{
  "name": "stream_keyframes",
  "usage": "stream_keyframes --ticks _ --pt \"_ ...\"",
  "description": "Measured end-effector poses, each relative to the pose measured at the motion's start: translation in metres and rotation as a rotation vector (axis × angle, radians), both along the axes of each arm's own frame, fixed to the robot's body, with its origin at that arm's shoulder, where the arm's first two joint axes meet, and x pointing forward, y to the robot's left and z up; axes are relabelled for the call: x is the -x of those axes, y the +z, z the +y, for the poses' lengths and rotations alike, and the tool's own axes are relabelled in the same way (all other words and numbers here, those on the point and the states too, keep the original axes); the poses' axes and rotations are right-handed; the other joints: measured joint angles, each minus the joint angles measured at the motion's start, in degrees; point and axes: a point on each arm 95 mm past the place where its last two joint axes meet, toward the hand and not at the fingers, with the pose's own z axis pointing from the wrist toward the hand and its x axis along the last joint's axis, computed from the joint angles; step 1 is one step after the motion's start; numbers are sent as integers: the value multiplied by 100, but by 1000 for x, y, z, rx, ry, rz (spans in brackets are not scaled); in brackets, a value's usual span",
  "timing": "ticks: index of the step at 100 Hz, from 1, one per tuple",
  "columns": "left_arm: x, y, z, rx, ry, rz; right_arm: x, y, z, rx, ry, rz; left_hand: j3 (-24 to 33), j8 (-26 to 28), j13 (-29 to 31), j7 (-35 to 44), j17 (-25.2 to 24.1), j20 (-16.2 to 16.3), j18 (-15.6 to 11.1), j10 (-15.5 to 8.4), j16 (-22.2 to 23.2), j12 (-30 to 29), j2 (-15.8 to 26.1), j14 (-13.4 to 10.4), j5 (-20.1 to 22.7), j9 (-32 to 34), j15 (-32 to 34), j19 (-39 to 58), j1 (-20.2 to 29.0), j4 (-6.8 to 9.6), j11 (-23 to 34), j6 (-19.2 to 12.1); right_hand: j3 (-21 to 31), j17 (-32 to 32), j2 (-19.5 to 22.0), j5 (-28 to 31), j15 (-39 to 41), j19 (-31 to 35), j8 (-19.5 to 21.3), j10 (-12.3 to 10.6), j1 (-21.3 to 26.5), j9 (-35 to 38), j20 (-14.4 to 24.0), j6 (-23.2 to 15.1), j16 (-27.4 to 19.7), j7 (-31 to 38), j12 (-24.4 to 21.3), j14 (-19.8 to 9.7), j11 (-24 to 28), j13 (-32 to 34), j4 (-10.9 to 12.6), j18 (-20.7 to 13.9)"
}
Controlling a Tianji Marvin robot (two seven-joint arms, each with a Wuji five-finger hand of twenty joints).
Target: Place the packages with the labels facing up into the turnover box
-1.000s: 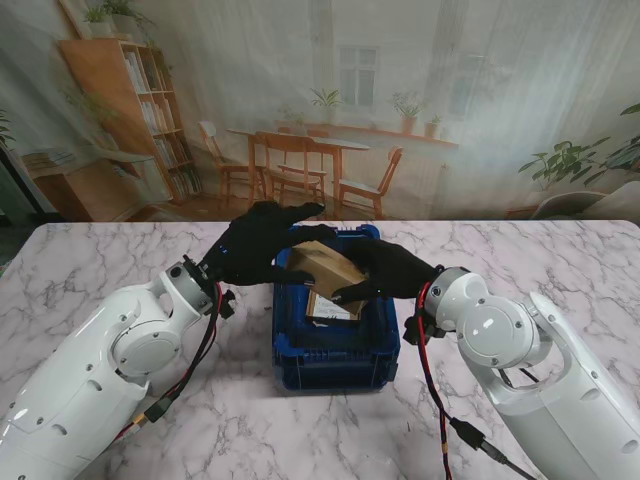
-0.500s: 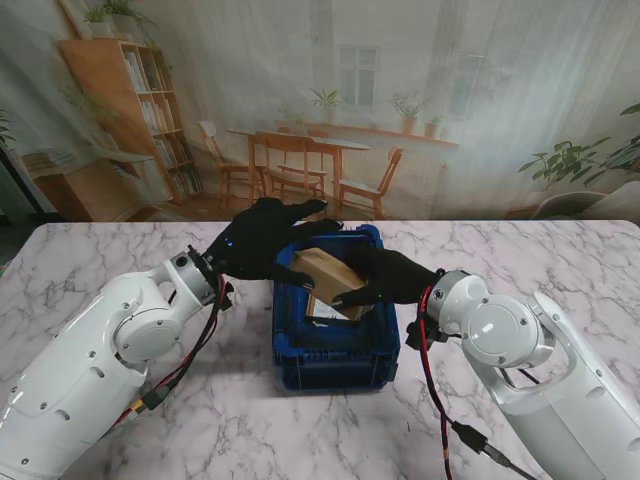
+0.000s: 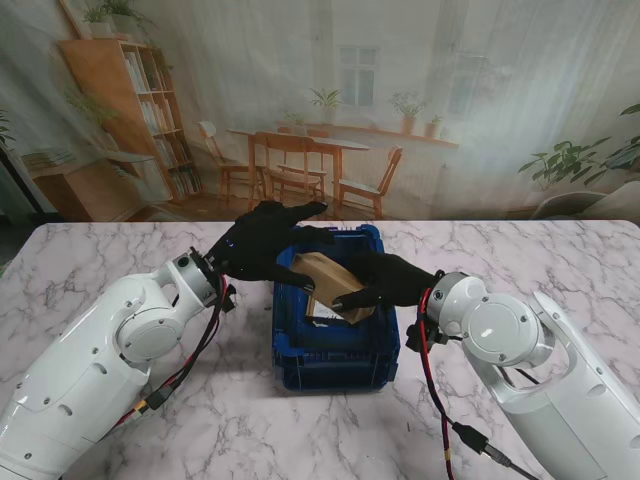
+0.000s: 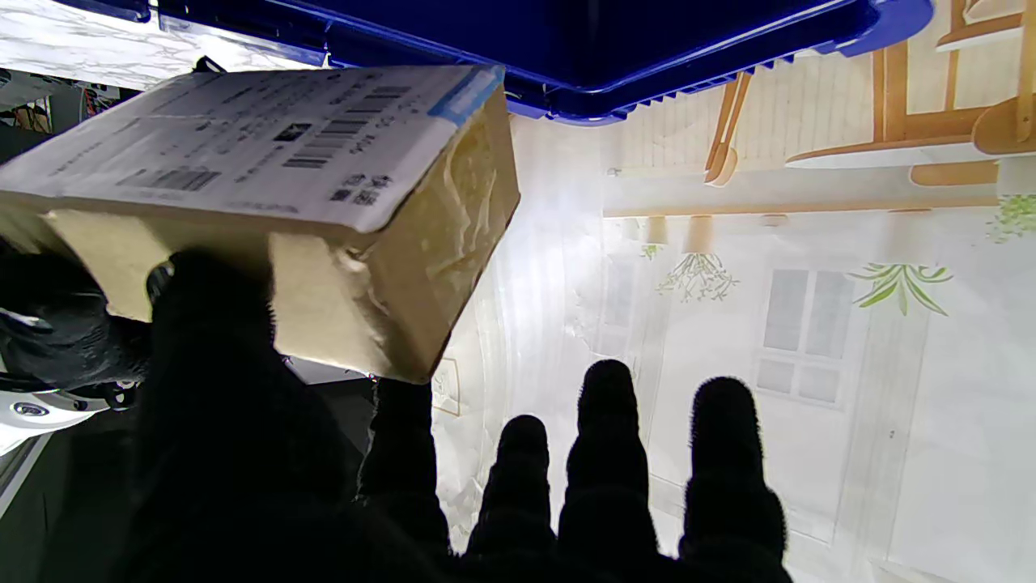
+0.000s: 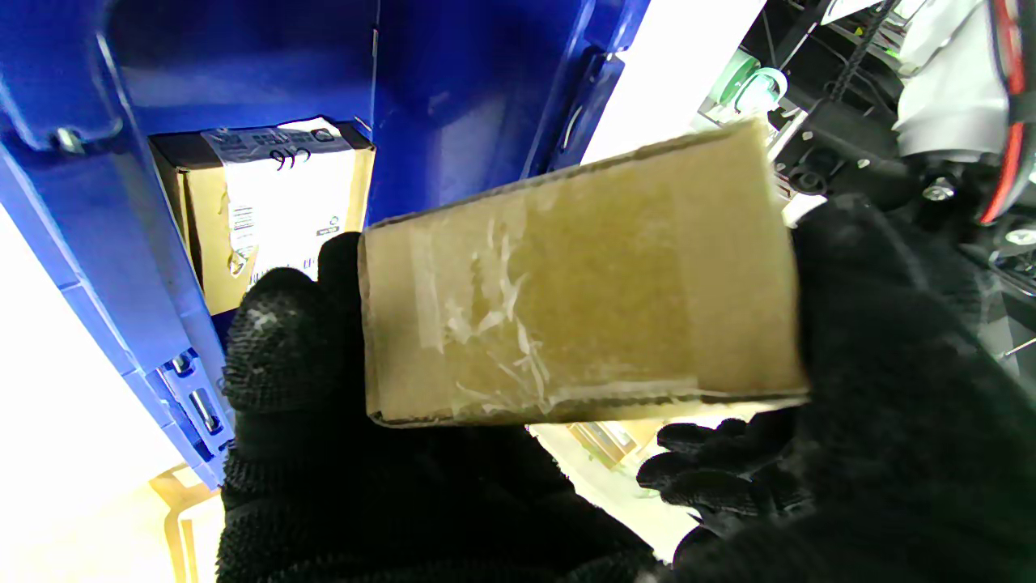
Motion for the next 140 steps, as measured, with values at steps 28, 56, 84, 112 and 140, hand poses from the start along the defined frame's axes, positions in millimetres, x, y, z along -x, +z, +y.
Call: stream_keyframes --ticks 28,56,84,112,140 --pt "-1 -2 0 20 3 18 -2 2 0 1 -7 2 0 334 0 313 -1 0 0 8 3 48 0 0 3 6 0 0 98 0 2 -54 1 1 0 0 0 1 0 0 29 1 1 0 0 0 0 9 0 1 0 5" --pt "-4 -2 -2 2 3 26 -4 2 -2 -6 -21 1 0 -578 0 -388 -1 59 0 9 4 49 168 0 3 6 1 0 84 0 3 -46 1 1 -3 0 -1 1 -2 3 53 1 1 0 1 -1 0 55 -23 1 0 55" --pt "-7 -2 -1 -35 7 28 -1 2 -3 -16 -23 2 2 -1072 0 -979 -4 60 0 17 4 49 180 0 3 6 1 1 -436 15 4 55 1 1 -9 63 -1 2 -65 10 57 22 1 0 63 -1 -1 86 -58 1 0 67" --pt "-10 -7 5 -47 16 52 0 6 -3 -28 -30 -21 86 -1322 0 -1456 -51 60 0 23 4 23 108 0 -1 6 1 -27 -1220 102 -19 216 1 13 -61 219 -1 13 -68 11 121 97 1 -122 87 65 -87 176 -147 15 0 147" --pt "-12 -11 9 -41 18 78 -1 10 -1 -28 -43 -42 204 -1608 -5 -1820 -70 60 0 24 4 -41 103 2 -151 6 1 -39 -1462 103 -155 378 1 21 -64 289 -1 27 -68 -41 123 97 1 -412 110 317 -147 178 -162 17 0 153"
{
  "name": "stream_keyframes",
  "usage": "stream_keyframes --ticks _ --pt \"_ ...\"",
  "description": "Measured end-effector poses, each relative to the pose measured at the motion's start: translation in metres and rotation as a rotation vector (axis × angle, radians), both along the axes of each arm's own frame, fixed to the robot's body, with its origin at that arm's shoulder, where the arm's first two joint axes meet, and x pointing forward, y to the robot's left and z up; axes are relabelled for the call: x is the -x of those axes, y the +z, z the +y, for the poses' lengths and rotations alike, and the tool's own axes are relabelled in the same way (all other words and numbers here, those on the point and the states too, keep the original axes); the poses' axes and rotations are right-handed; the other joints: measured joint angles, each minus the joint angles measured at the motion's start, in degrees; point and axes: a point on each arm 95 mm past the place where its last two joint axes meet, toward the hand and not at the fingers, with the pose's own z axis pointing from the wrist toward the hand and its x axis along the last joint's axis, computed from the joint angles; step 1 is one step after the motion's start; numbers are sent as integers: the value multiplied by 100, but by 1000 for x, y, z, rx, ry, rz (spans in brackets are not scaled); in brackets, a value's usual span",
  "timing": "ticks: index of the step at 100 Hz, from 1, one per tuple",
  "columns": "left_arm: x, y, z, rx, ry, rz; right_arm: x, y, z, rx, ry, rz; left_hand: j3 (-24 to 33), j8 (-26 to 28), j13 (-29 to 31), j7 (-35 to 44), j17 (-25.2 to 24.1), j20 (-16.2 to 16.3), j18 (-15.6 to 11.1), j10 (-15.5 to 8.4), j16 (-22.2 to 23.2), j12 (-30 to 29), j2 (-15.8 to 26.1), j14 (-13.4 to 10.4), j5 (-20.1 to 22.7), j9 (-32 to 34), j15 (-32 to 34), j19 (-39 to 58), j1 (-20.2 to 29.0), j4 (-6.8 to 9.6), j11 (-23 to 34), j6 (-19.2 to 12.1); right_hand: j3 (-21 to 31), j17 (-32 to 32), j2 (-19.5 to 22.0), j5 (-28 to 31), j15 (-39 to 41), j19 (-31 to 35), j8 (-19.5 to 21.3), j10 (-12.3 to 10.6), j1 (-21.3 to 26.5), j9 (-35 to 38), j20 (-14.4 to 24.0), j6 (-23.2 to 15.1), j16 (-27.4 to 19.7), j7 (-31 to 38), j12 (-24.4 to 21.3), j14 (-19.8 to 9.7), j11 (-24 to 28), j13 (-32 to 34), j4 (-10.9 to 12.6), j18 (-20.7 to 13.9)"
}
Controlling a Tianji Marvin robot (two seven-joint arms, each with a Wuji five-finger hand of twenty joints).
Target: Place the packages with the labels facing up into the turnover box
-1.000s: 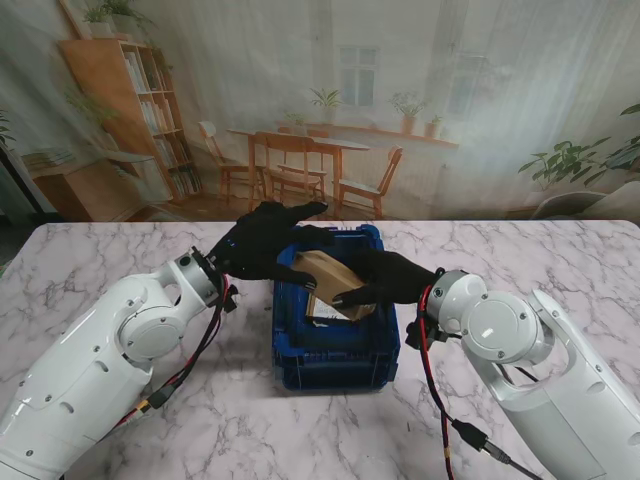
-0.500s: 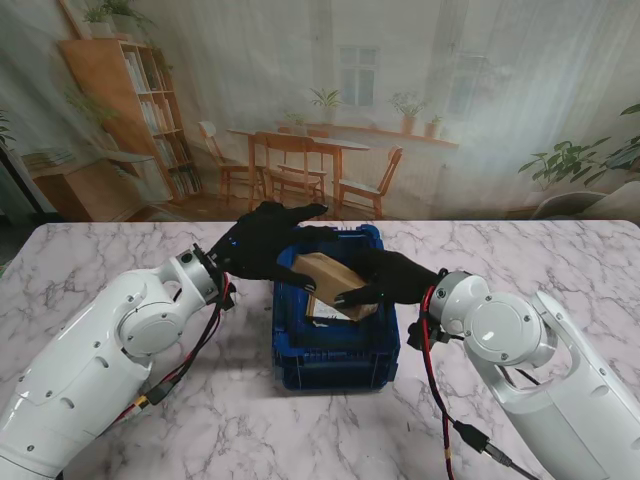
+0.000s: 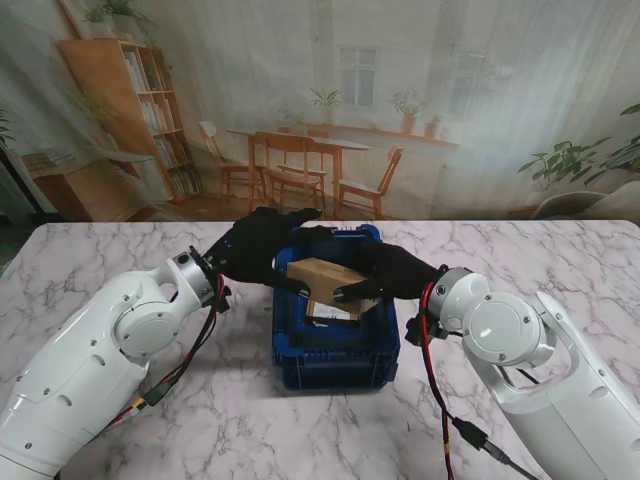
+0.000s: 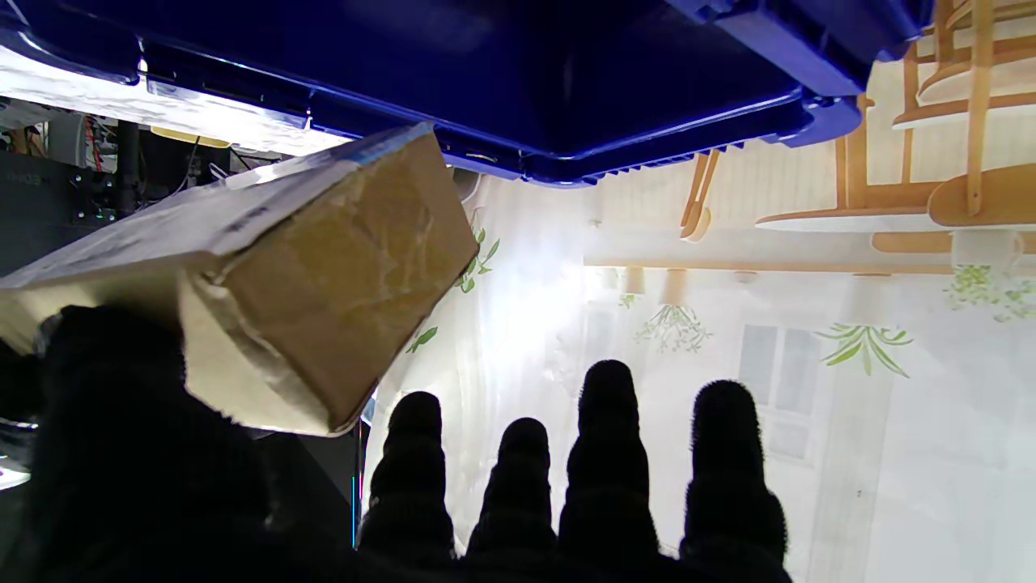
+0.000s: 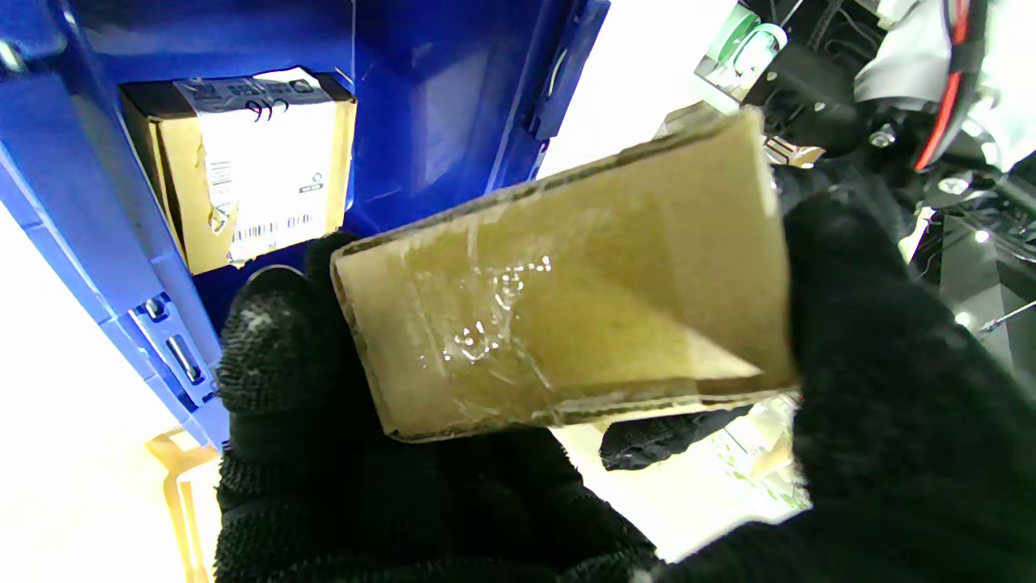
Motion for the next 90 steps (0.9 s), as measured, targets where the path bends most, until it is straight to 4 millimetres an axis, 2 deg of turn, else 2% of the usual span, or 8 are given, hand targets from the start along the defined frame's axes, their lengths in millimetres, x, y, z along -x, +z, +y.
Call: stream_keyframes --ticks 9,21,36,56,69,74,83,90 --pt "0 -1 0 4 1 9 -1 1 0 0 -7 -6 118 -34 -1 -29 -11 0 0 2 0 -1 0 3 -2 0 0 -65 -69 7 -2 71 0 2 0 4 0 1 0 -34 1 -2 0 -232 0 112 -1 0 -1 1 0 0" --pt "0 -3 0 8 1 21 -2 2 0 -1 -16 -12 166 -43 -2 -74 -20 1 0 2 0 -2 0 6 -69 0 0 -69 -134 44 -11 137 0 6 0 10 0 4 3 -78 5 -20 0 -831 1 503 -5 0 -2 1 0 0" --pt "0 -5 1 16 1 41 -4 3 -1 -1 -36 -22 345 -137 -9 -162 -66 2 0 2 0 -2 0 8 -209 0 0 -143 -140 54 -72 261 0 29 -1 128 0 7 10 -124 7 -28 0 -1201 3 652 -6 0 -7 2 0 0" --pt "0 -9 1 40 13 84 -7 5 -1 0 -54 -33 439 -242 -13 -239 -69 13 0 21 0 -4 139 13 -351 0 0 -210 -327 109 -84 531 0 64 -2 129 0 7 11 -148 7 -28 0 -1264 3 682 -6 0 -8 3 0 0" --pt "0 -11 2 41 14 83 -7 6 -1 -3 -62 -36 440 -251 -83 -275 -69 27 0 21 0 -7 128 35 -420 -7 0 -210 -327 110 -158 556 0 71 -4 129 0 7 11 -152 7 -28 0 -1277 3 729 -6 0 -8 14 0 0" --pt "0 -11 2 38 12 79 -7 6 -1 -5 -65 -38 441 -254 -83 -275 -69 73 0 30 0 -15 9 41 -420 -135 0 -211 -320 110 -239 557 0 74 -4 129 0 8 11 -152 7 -28 0 -1282 3 731 -6 0 -8 19 0 0" --pt "0 -12 1 21 4 65 -8 6 -1 -2 -75 -45 447 -321 -184 -355 -71 75 0 43 0 -75 -124 54 -726 -286 0 -249 -318 110 -301 562 0 90 -4 130 0 9 11 -152 7 -28 0 -1284 3 745 -6 0 -8 29 -24 0" --pt "0 -12 2 7 2 55 -8 6 -2 -2 -81 -46 451 -449 -226 -434 -71 75 0 148 0 -141 -460 61 -843 -363 0 -298 -318 111 -362 562 0 113 -23 170 0 9 11 -153 7 -5 0 -1287 3 754 -6 0 -8 49 -56 0"
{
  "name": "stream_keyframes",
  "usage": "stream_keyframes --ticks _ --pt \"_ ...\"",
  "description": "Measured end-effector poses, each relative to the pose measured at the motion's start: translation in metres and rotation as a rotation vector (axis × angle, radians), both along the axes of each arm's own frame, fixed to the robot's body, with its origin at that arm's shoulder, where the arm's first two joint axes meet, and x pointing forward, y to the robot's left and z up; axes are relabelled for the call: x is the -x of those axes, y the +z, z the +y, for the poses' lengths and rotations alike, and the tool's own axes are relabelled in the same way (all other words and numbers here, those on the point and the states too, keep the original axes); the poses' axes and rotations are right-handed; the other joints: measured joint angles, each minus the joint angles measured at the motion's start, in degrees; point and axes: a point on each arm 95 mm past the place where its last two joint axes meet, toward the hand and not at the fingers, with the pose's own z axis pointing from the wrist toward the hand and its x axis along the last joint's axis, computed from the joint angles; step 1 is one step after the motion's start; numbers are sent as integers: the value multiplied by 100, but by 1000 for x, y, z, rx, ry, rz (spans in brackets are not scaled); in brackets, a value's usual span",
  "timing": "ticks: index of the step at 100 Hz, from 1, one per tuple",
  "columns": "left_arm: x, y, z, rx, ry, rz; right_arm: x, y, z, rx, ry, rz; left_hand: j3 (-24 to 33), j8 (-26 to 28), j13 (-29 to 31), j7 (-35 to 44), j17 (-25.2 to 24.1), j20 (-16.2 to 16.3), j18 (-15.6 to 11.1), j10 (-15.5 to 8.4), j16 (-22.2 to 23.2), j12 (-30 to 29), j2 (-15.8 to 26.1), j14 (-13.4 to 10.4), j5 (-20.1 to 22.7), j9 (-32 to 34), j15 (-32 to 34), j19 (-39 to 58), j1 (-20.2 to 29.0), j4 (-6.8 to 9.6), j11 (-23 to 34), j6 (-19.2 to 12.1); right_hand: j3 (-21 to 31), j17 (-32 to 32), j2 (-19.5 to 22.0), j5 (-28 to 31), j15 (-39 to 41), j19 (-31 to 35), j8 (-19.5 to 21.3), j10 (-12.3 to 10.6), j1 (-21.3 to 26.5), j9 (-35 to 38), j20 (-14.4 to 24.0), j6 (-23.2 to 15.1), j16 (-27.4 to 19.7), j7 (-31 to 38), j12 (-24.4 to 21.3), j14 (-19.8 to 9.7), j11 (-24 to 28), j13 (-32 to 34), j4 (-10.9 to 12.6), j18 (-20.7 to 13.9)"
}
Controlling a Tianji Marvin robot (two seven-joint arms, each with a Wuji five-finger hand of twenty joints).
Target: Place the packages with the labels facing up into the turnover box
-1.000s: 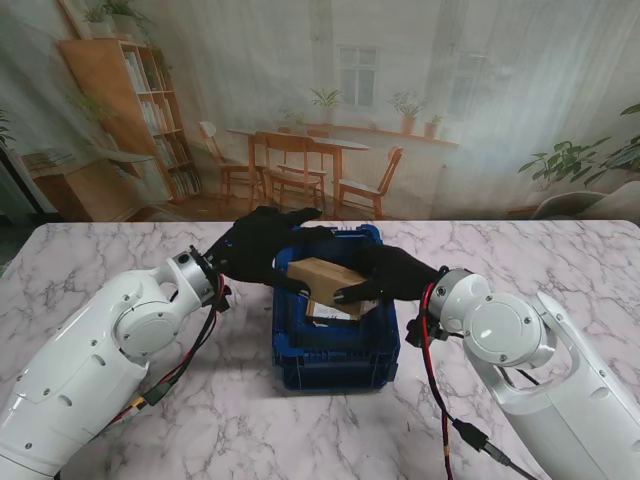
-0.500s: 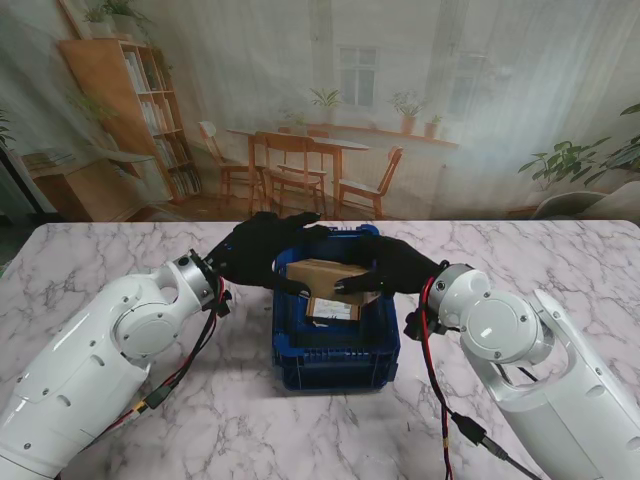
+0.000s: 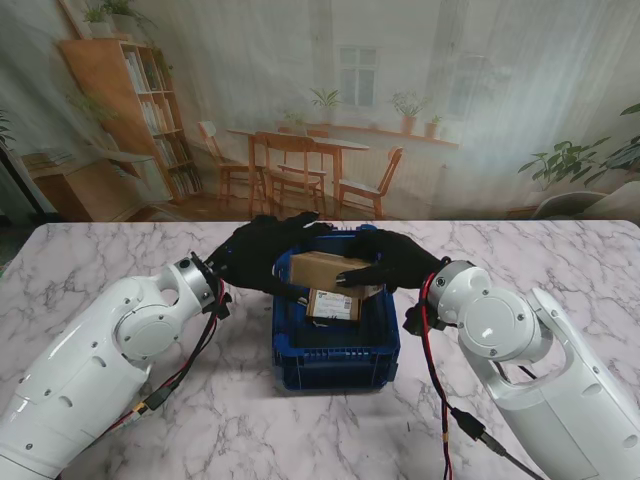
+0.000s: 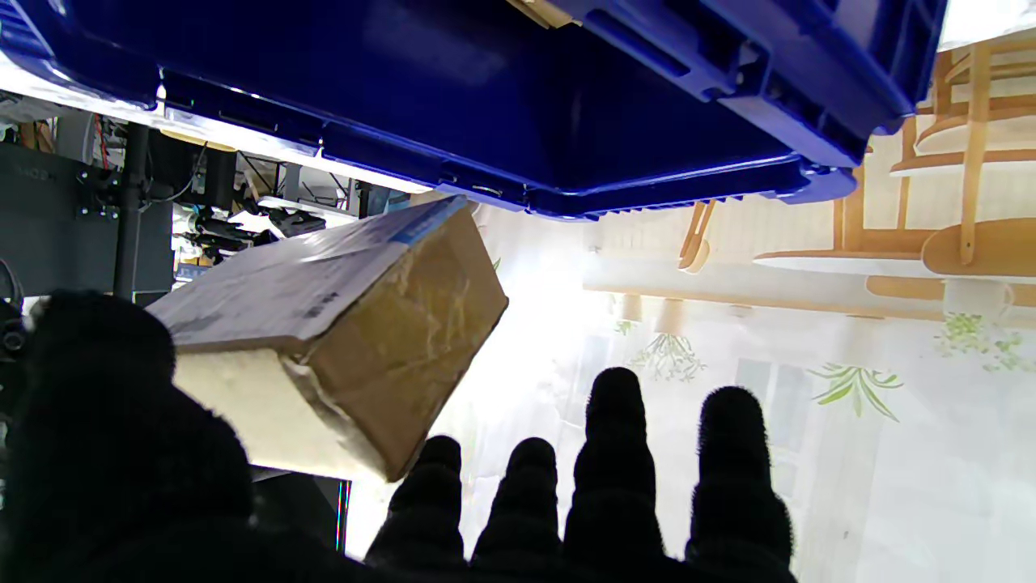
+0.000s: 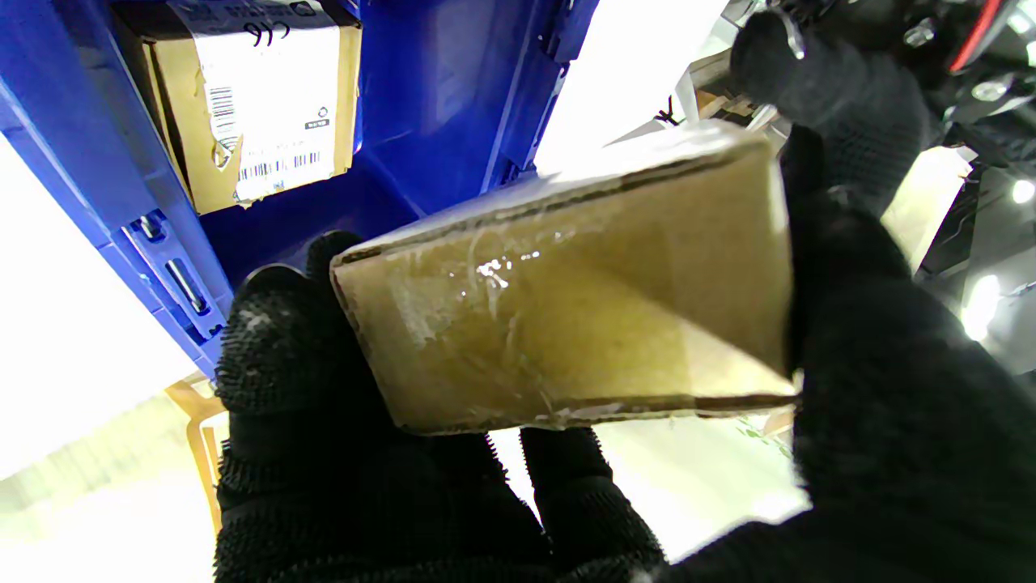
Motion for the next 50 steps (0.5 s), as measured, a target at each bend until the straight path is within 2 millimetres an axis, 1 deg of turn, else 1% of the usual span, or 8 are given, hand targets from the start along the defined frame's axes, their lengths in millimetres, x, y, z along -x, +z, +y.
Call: stream_keyframes --ticks 2,6,12,19,29,35,42,50 --pt "0 0 0 -3 0 -2 0 0 0 0 -1 0 33 -13 0 0 0 0 0 4 0 -6 -111 2 0 0 0 -45 4 52 -1 0 0 12 -31 23 0 0 0 -3 0 37 0 -27 0 1 0 0 -1 10 0 0" --pt "-1 0 0 -10 0 -5 0 0 0 -1 -2 0 70 -18 0 0 17 0 0 37 0 -8 -255 10 0 -1 0 -49 17 62 -1 23 0 13 -31 28 0 0 0 -4 0 37 0 -34 0 2 -1 0 -1 10 0 0" --pt "-1 -1 0 -22 2 -8 0 0 -1 -4 -2 1 139 6 0 43 71 0 0 103 0 -9 -383 15 0 -1 0 -51 259 170 -2 177 0 13 -31 32 0 1 0 -6 0 37 0 -51 0 2 -1 0 -1 10 0 0" --pt "-3 -1 -1 -35 6 -12 1 0 0 -8 1 3 161 277 4 261 104 0 0 103 0 -10 -474 17 0 -1 0 -51 463 275 -2 351 0 14 -31 43 0 1 0 -7 0 37 0 -59 0 2 -1 0 -3 11 0 0" --pt "-4 -2 -2 -52 12 -16 2 0 0 -15 7 6 160 695 84 476 141 2 0 103 0 45 -472 17 0 -1 0 -22 771 400 9 428 0 15 -31 46 0 1 -1 -8 0 37 0 -64 0 3 -1 0 -3 11 0 0" --pt "-5 -4 -3 -52 15 -18 2 0 1 -24 11 11 62 886 97 560 156 8 0 103 0 155 -509 17 5 14 0 61 953 404 80 429 0 16 -31 47 0 1 -3 -8 0 37 0 -66 0 3 -1 0 -3 11 -1 0" --pt "-6 -6 -5 -47 20 -18 3 0 2 -31 16 14 55 1095 145 676 160 9 0 -18 0 284 -471 1 21 123 0 128 1060 405 228 425 0 19 -31 46 0 2 -49 -8 0 37 0 -66 0 6 -2 0 -4 12 -1 0" --pt "-7 -7 -6 -33 26 -8 3 0 2 -36 19 14 55 1326 228 874 163 9 0 -149 8 404 -411 -10 253 484 4 196 1275 405 467 144 0 22 -31 39 0 2 -54 -8 0 37 0 -67 0 6 -2 0 -5 14 -2 0"
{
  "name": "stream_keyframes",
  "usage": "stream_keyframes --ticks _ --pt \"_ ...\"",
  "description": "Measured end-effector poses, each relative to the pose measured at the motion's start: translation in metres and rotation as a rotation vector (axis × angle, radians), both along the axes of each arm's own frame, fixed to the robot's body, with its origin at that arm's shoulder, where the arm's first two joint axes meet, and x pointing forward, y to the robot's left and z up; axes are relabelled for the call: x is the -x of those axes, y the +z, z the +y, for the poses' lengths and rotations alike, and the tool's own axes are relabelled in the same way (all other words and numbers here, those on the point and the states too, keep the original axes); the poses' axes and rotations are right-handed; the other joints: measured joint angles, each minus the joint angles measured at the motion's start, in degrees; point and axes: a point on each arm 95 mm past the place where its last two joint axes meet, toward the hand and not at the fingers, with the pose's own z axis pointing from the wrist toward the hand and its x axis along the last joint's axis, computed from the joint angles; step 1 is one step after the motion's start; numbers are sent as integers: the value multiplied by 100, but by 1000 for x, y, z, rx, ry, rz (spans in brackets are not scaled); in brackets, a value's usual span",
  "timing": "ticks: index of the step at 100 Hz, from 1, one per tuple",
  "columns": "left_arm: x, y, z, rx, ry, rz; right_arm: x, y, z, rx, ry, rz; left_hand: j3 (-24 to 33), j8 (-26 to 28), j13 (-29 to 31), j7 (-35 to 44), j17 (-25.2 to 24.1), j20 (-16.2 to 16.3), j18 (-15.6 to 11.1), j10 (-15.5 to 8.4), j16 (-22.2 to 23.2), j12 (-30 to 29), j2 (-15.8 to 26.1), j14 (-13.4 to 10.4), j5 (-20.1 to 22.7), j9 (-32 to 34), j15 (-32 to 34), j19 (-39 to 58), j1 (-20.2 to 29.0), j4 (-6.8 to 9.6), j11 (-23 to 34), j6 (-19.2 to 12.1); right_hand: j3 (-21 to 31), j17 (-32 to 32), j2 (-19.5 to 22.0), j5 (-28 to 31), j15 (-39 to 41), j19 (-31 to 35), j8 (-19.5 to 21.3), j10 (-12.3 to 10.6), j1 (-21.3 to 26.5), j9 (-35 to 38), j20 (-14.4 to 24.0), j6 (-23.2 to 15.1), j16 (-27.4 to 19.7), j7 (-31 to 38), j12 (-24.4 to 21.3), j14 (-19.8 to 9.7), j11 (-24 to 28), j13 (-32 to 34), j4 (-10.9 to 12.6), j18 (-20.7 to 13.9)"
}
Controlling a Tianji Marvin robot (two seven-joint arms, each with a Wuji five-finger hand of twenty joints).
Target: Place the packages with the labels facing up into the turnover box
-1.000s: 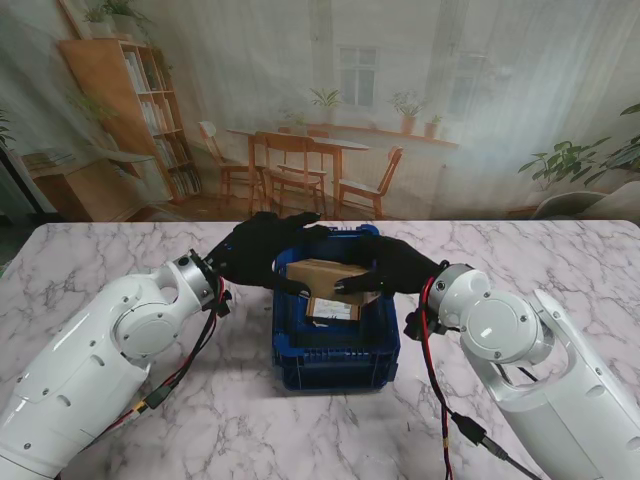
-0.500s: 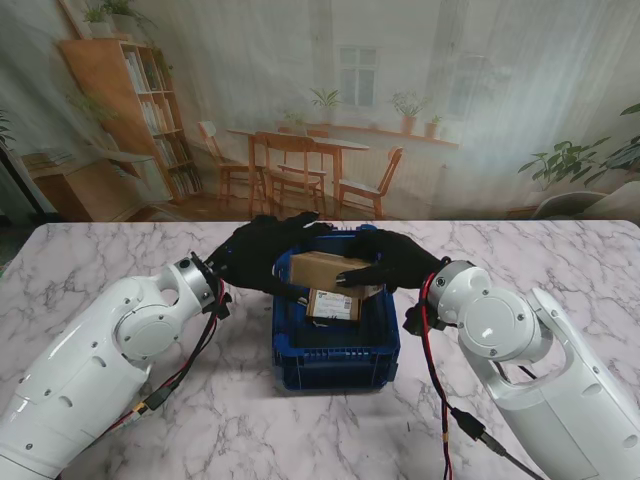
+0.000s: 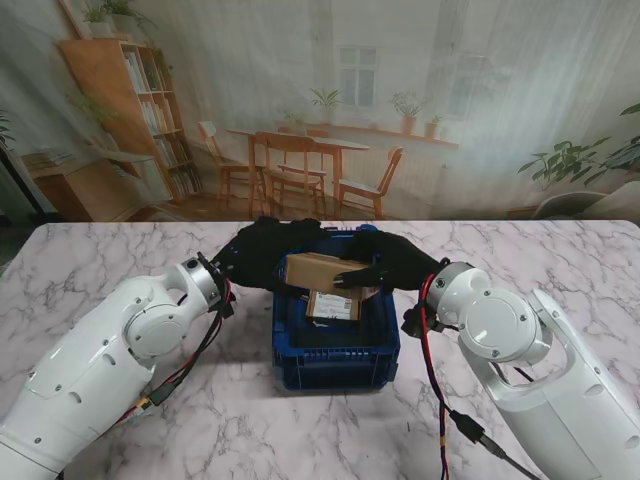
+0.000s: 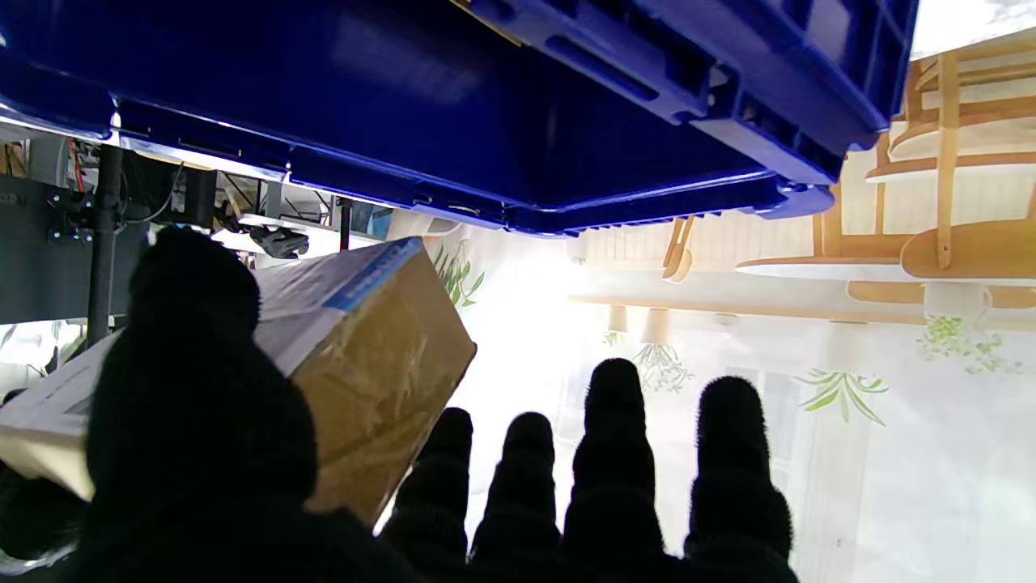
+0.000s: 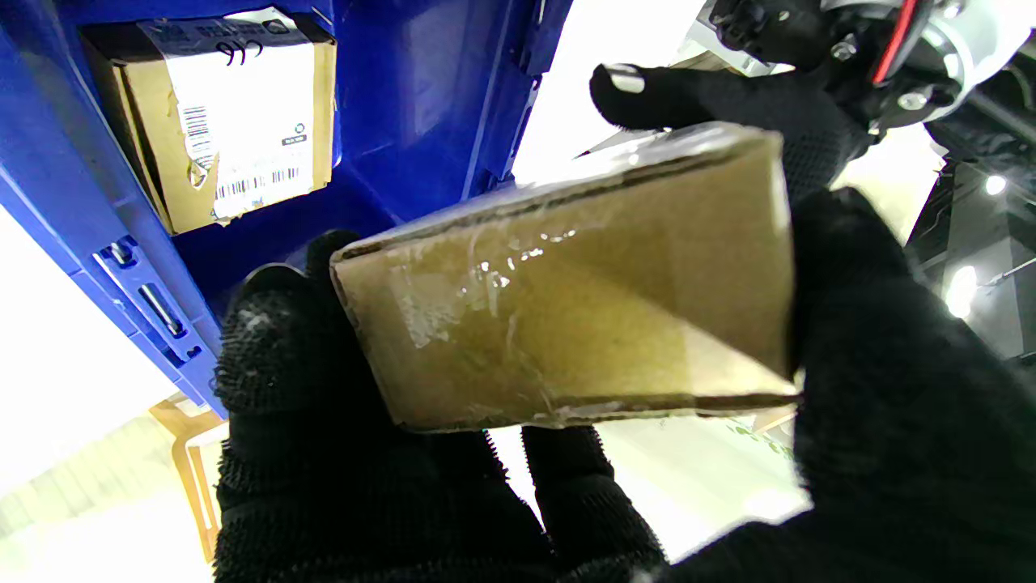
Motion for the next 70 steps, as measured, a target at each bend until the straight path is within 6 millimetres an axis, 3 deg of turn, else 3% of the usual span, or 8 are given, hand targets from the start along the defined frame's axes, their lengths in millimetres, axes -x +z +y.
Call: stream_keyframes --ticks 15,37,45,54,70 --pt "0 -3 -2 30 3 17 0 0 0 -8 2 5 -9 414 253 396 23 65 0 -162 88 261 249 0 521 546 62 145 322 1 289 -640 0 1 0 -21 0 0 -1 0 0 0 0 0 0 0 -1 0 -7 0 0 0" --pt "2 -6 -3 108 10 51 0 0 0 -5 -1 6 -49 1216 347 1109 68 209 77 -180 307 398 244 30 804 750 185 406 1115 -1 401 -745 0 -2 0 -93 -144 -106 -3 0 43 -2 -32 -3 -116 -2 -27 -2 -62 3 -1 0" --pt "4 -5 -3 130 12 52 0 0 0 -5 -2 5 -79 1149 602 1175 117 273 139 -178 423 482 63 64 1024 1158 298 487 1292 -1 484 -644 0 -33 0 -93 -268 -157 -3 -2 49 -2 -53 -26 -119 -9 -69 -5 -80 3 -1 0" --pt "5 -5 -3 165 14 59 0 -1 1 -2 -4 0 -79 644 1128 1210 266 364 147 -183 758 712 -126 106 1341 1967 689 821 1482 -1 865 -516 0 -55 0 -94 -276 -178 -3 -39 49 -2 -90 -73 -120 -14 -72 -12 -94 1 -1 0" --pt "6 -4 -4 211 18 56 0 -1 1 -8 -15 8 -115 208 1543 1551 439 563 147 -102 1352 1357 -274 162 1558 2276 1294 1348 1588 -1 905 -415 0 -123 0 -94 -278 -180 16 -65 49 -4 -101 -107 -117 -32 -90 -12 -100 -37 -1 0"
